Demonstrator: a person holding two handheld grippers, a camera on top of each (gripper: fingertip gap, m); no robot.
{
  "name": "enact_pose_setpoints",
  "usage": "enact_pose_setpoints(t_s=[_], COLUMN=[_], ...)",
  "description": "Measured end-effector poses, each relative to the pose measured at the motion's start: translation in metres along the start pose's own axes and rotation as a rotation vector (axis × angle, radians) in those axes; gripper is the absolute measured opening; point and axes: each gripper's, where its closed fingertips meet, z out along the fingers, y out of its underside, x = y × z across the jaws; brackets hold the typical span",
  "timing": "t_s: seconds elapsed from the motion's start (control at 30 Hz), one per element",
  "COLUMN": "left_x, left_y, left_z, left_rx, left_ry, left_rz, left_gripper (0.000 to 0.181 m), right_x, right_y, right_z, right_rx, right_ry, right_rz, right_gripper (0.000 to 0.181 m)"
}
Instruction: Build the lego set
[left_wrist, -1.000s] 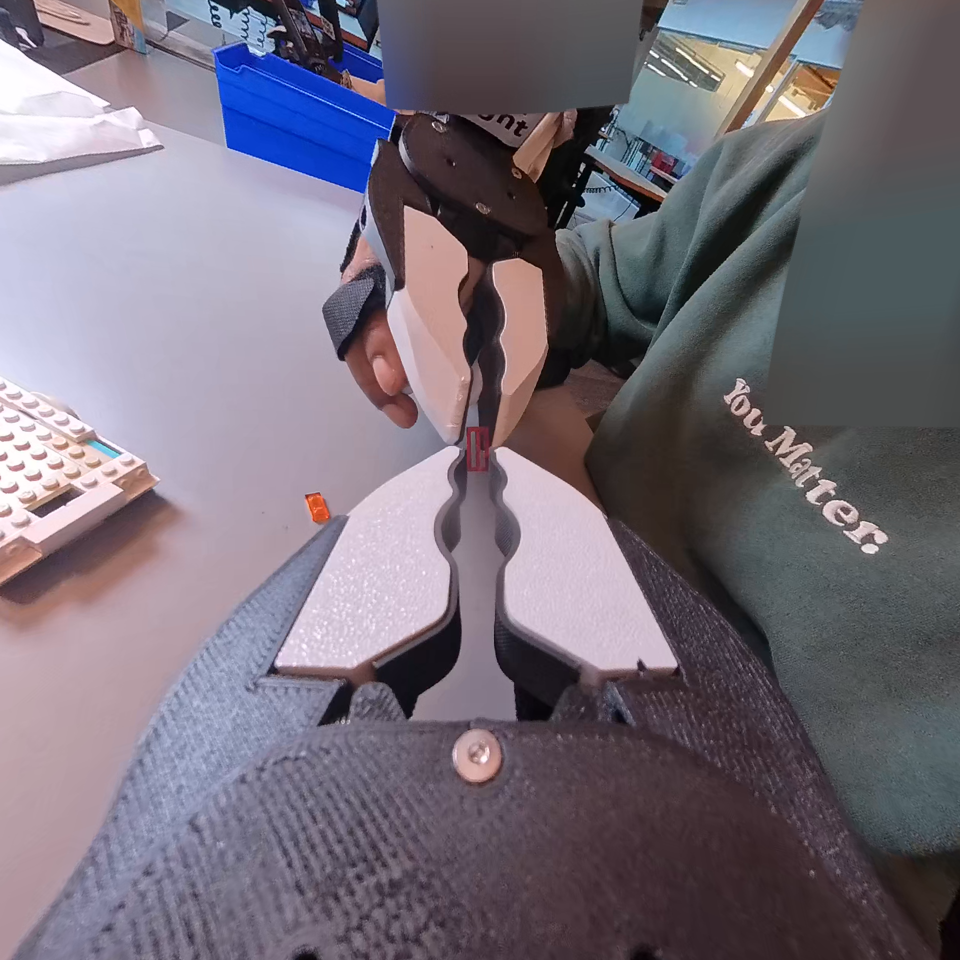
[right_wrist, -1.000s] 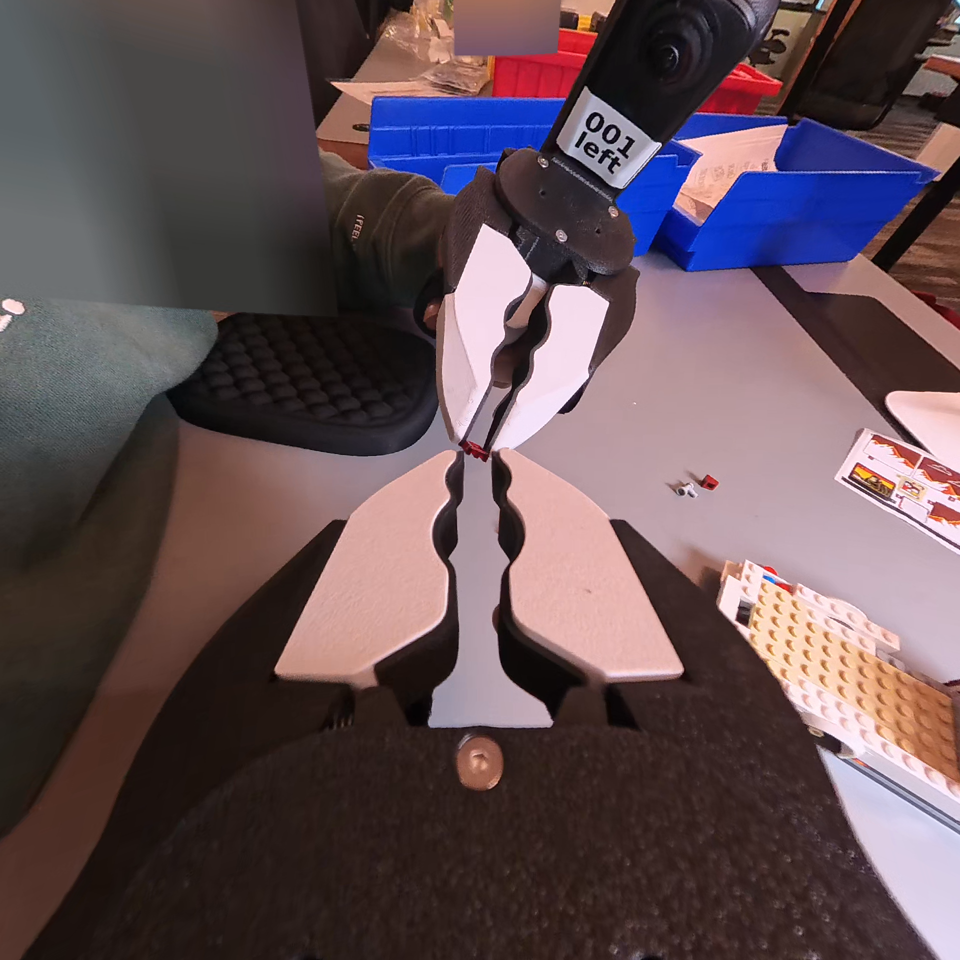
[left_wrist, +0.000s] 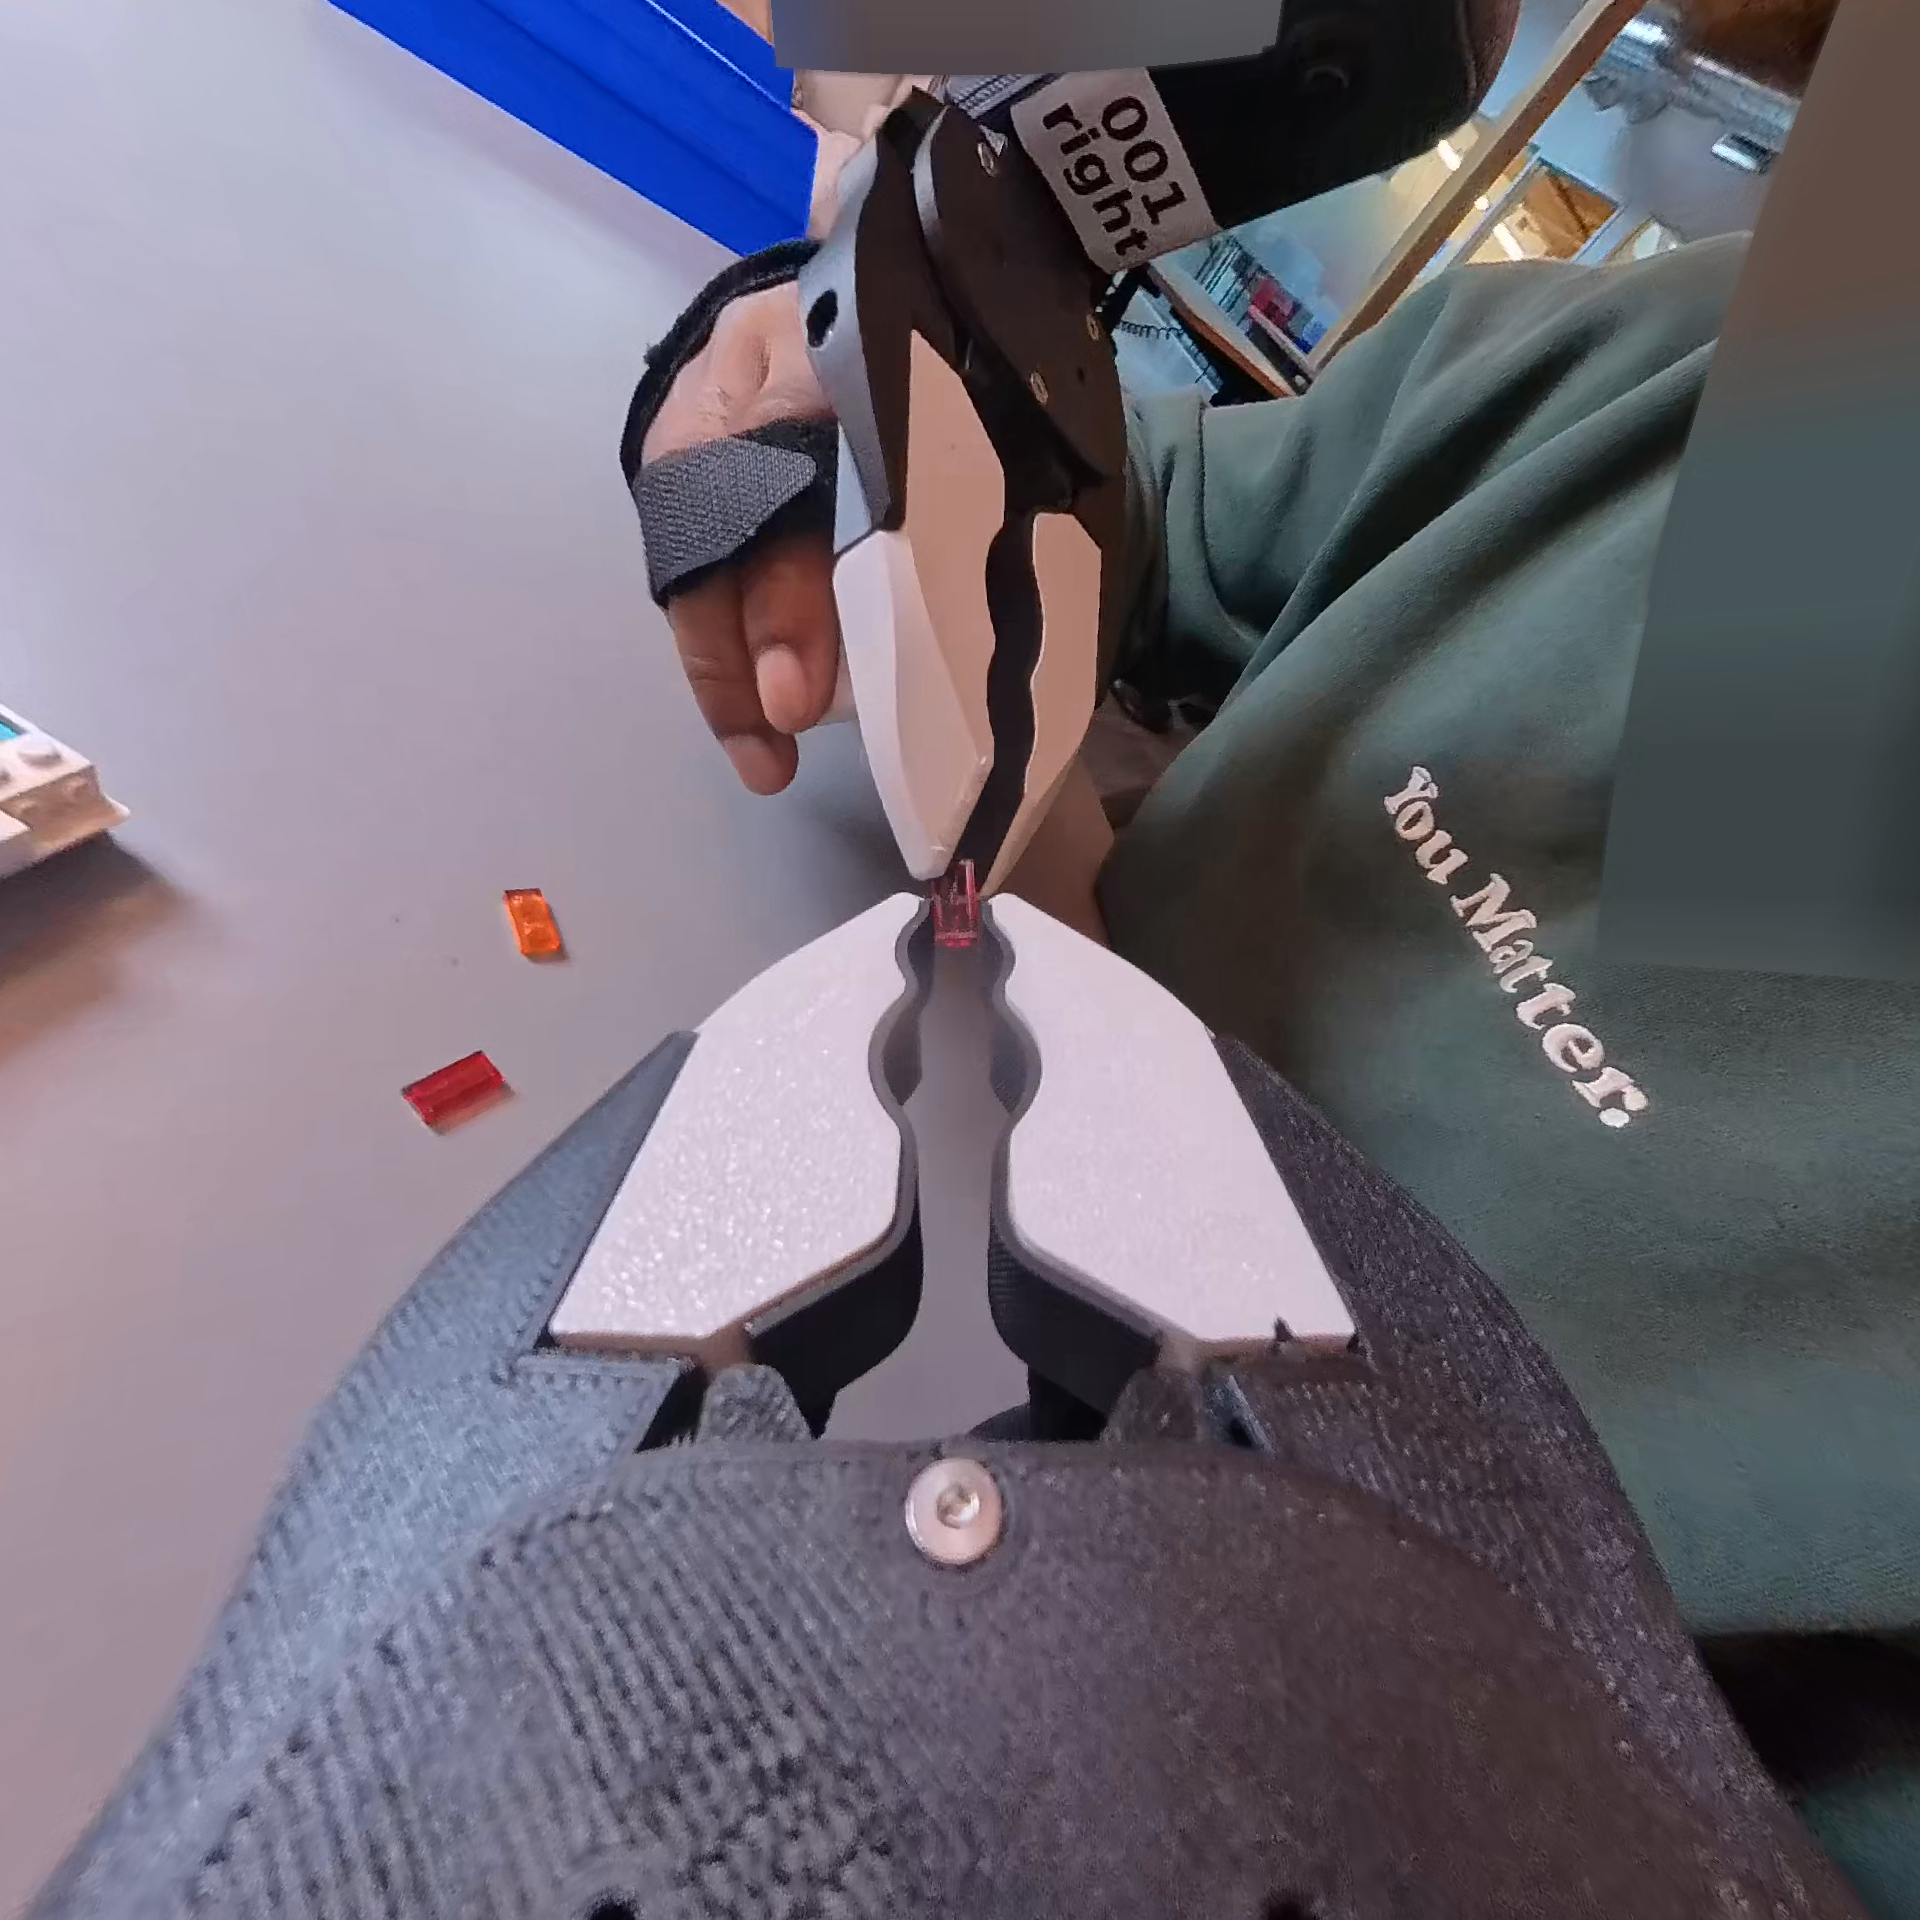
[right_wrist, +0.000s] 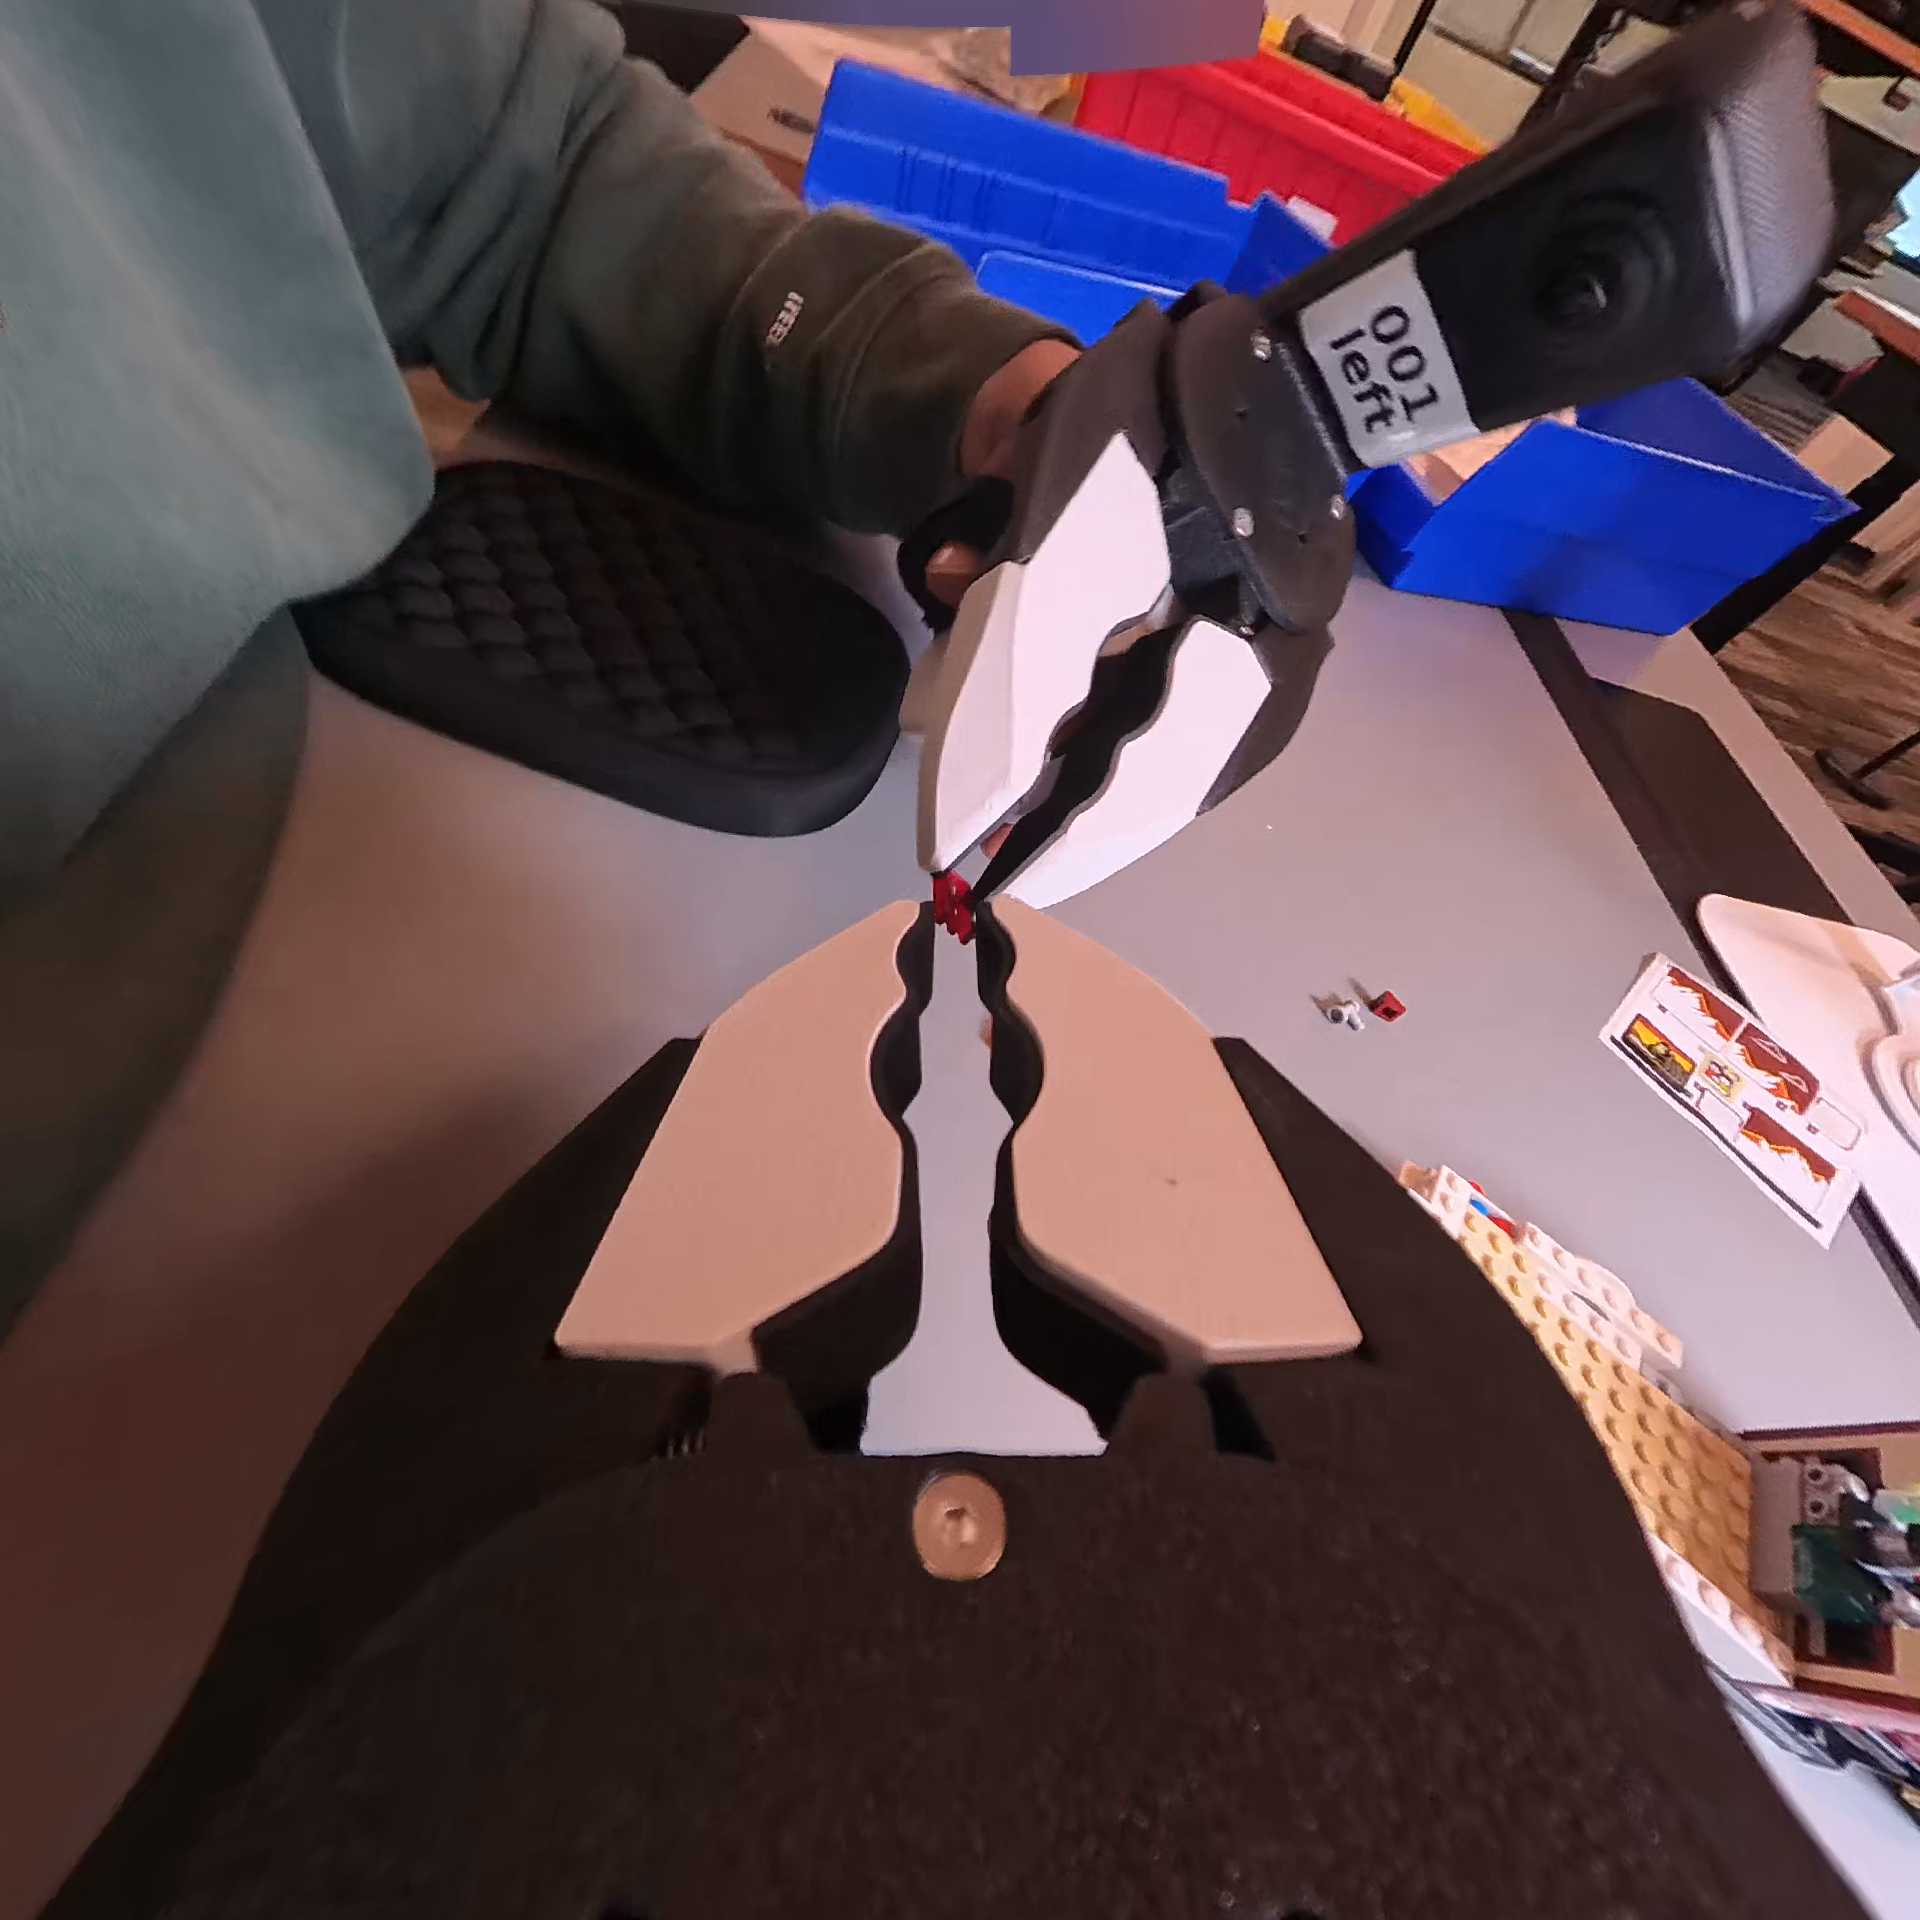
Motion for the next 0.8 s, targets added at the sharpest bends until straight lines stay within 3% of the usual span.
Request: enact_pose_setpoints(t_s=[0.2,0.3,0.43,0.53,0.63,0.8], left_x=[-0.003,-0.006,-0.015,-0.02,-0.03,-0.031], left_y=[-0.007,-0.018,-0.033,-0.036,-0.039,-0.031], left_z=[-0.004,-0.011,-0.021,-0.025,-0.03,-0.023], left_rx=[0.051,0.092,0.115,0.029,-0.084,-0.223], left_ry=[0.007,-0.05,-0.245,-0.443,-0.678,-0.759], left_rz=[-0.043,0.008,0.19,0.431,0.662,0.785], left_gripper=[0.008,0.007,0.01,0.014,0.015,0.016], right_x=[0.006,0.018,0.034,0.045,0.048,0.043], right_y=[-0.002,-0.004,-0.002,-0.007,-0.005,0.0], right_z=[-0.001,-0.003,-0.004,-0.01,-0.013,-0.006], right_rx=[0.022,0.087,0.167,0.297,0.344,0.304], right_ry=[-0.002,-0.026,-0.07,-0.171,-0.255,-0.275], right_rz=[0.113,0.342,0.702,1.007,1.189,1.277], right_gripper=[0.006,0.003,0.003,0.003,0.003,0.003])
